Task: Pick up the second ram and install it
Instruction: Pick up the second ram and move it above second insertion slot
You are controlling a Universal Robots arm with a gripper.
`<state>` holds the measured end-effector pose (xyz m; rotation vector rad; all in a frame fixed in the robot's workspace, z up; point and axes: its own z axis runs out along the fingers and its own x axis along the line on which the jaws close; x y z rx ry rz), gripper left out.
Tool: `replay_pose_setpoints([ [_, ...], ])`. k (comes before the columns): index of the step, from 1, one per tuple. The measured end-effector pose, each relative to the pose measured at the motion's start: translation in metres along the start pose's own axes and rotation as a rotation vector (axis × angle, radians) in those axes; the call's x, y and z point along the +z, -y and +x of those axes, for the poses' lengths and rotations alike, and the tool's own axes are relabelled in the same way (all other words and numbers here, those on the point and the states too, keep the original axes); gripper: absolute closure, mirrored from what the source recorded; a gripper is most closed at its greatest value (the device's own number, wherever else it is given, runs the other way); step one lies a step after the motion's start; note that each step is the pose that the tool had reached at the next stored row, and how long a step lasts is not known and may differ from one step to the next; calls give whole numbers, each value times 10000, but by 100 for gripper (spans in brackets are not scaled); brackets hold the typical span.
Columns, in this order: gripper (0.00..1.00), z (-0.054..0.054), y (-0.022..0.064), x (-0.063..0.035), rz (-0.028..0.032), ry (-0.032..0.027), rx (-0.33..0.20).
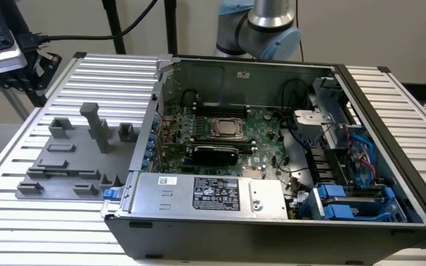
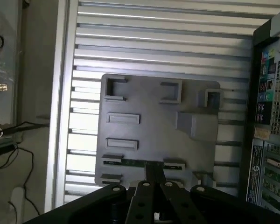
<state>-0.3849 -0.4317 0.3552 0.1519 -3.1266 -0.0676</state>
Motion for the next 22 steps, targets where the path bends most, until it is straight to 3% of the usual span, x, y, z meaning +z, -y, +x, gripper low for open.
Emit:
replay_pose_setpoints([
  [22, 100, -1, 6, 121, 38, -163, -4003],
])
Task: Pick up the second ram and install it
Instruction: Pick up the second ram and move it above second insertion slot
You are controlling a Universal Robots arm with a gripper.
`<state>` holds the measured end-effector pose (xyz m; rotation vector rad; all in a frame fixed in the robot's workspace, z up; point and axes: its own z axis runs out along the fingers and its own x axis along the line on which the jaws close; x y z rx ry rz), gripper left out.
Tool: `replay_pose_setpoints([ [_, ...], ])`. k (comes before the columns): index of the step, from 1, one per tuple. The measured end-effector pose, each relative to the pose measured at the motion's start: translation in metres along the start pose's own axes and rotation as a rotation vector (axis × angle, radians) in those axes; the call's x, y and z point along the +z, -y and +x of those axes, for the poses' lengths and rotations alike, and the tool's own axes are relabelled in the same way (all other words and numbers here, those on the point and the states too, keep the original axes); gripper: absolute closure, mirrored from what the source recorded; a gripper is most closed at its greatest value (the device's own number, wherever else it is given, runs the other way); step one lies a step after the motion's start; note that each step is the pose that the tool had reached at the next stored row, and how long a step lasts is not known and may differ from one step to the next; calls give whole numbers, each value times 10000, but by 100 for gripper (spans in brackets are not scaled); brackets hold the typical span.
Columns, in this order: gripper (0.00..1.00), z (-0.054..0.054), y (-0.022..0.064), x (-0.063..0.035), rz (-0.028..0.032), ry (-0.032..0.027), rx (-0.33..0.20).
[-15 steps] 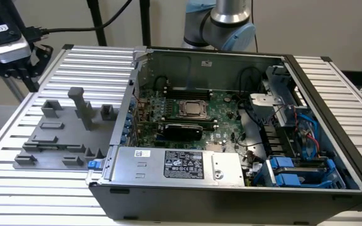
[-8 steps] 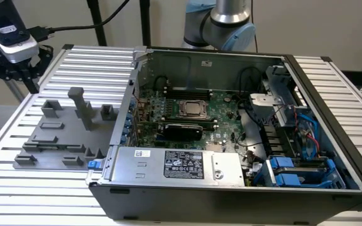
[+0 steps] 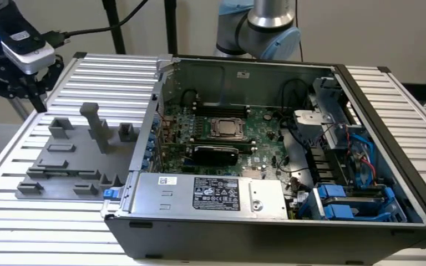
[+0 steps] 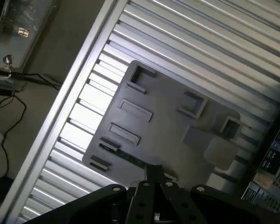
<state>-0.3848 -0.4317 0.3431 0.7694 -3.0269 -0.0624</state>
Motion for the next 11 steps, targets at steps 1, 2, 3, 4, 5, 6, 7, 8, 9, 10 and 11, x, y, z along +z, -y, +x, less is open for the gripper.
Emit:
replay_pose_setpoints([
  [1, 100, 0, 0, 7, 2, -6, -181],
  [2, 100, 0, 1, 13, 5, -13, -360],
  [3, 100, 0, 1, 20, 7, -19, -541],
  [4, 100, 0, 1, 26, 10, -27, -724],
  [5, 100, 0, 1, 32, 13, -33, -904],
  [6, 100, 0, 1, 40, 17, -38, -1095],
  [7, 100, -1, 2, 46, 20, -45, -1279],
  [8, 100, 0, 2, 51, 25, -52, -1460],
  [9, 100, 0, 2, 58, 29, -58, -1639],
  [10, 100, 0, 3, 64, 33, -64, -1820],
  [11, 100, 0, 3, 69, 38, -70, -1998],
])
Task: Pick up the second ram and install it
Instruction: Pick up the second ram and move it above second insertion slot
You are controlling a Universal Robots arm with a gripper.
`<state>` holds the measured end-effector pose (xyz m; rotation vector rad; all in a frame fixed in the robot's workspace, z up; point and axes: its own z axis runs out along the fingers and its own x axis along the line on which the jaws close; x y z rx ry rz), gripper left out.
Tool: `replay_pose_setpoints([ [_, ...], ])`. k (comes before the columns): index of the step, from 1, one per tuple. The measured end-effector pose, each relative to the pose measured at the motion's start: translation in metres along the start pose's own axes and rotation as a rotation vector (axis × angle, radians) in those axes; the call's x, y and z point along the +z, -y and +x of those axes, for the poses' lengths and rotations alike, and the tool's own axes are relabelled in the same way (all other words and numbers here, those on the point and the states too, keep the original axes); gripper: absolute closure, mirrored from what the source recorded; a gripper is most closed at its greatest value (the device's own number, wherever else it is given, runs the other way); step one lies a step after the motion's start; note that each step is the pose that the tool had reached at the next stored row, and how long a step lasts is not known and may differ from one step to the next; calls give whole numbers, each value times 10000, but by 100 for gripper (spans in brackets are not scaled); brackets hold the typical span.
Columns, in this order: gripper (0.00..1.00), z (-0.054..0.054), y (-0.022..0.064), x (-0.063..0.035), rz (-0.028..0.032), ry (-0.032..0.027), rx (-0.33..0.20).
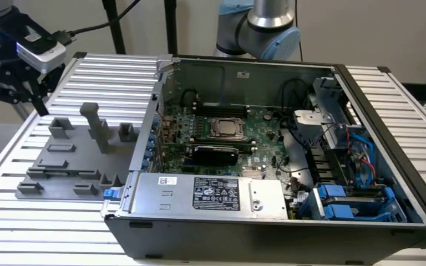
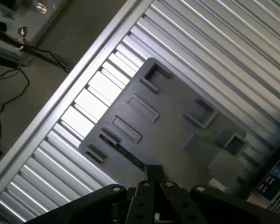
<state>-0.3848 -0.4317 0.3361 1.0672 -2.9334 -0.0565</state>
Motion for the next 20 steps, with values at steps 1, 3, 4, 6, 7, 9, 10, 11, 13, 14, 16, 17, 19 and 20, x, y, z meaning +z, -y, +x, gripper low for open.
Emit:
replay_pose_setpoints([
  [1, 100, 0, 0, 6, 4, -6, -180],
  [3, 100, 0, 0, 18, 14, -18, -544],
  [4, 100, 0, 1, 24, 19, -24, -726],
  [6, 100, 0, 1, 36, 28, -35, -1089],
  [7, 100, 0, 2, 42, 33, -41, -1269],
  [9, 100, 0, 2, 53, 43, -53, -1634],
  [10, 100, 0, 2, 59, 48, -59, -1813],
  [11, 100, 0, 3, 64, 52, -66, -1994],
  [13, 100, 0, 3, 76, 63, -79, -2369],
  [14, 100, 0, 3, 82, 69, -85, -2555],
  [16, 100, 0, 4, 93, 81, -97, -2914],
  [17, 100, -1, 4, 98, 86, -103, -3093],
  [19, 100, -1, 4, 109, 97, -115, -3453],
  [20, 100, -1, 5, 115, 103, -120, -3632],
])
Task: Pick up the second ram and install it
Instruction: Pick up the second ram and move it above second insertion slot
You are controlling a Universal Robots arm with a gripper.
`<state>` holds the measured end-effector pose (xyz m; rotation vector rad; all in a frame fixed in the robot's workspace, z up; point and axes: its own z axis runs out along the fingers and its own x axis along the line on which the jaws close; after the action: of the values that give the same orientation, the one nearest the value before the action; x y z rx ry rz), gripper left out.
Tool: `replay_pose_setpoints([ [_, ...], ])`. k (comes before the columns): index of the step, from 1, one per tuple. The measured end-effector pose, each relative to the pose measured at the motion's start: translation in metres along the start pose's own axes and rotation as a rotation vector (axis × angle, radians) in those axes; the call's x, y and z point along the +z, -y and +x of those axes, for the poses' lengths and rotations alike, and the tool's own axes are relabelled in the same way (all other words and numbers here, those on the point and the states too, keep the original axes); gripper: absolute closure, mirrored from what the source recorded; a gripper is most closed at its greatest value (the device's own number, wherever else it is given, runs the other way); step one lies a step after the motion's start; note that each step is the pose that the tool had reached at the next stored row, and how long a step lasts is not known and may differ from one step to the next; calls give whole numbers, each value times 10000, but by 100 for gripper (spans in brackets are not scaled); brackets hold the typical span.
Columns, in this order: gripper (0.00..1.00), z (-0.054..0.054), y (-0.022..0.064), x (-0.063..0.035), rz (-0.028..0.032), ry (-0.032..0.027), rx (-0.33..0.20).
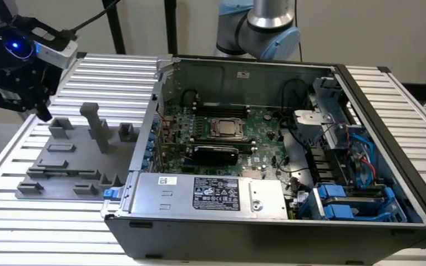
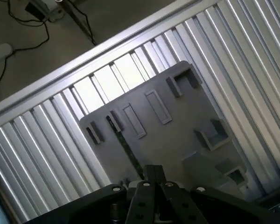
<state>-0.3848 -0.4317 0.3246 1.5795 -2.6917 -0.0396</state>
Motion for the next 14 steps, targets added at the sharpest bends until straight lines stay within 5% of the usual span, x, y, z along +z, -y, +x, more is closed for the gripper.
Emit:
replay_pose_setpoints([
  [14, 100, 0, 3, 96, 119, -57, -2668],
])
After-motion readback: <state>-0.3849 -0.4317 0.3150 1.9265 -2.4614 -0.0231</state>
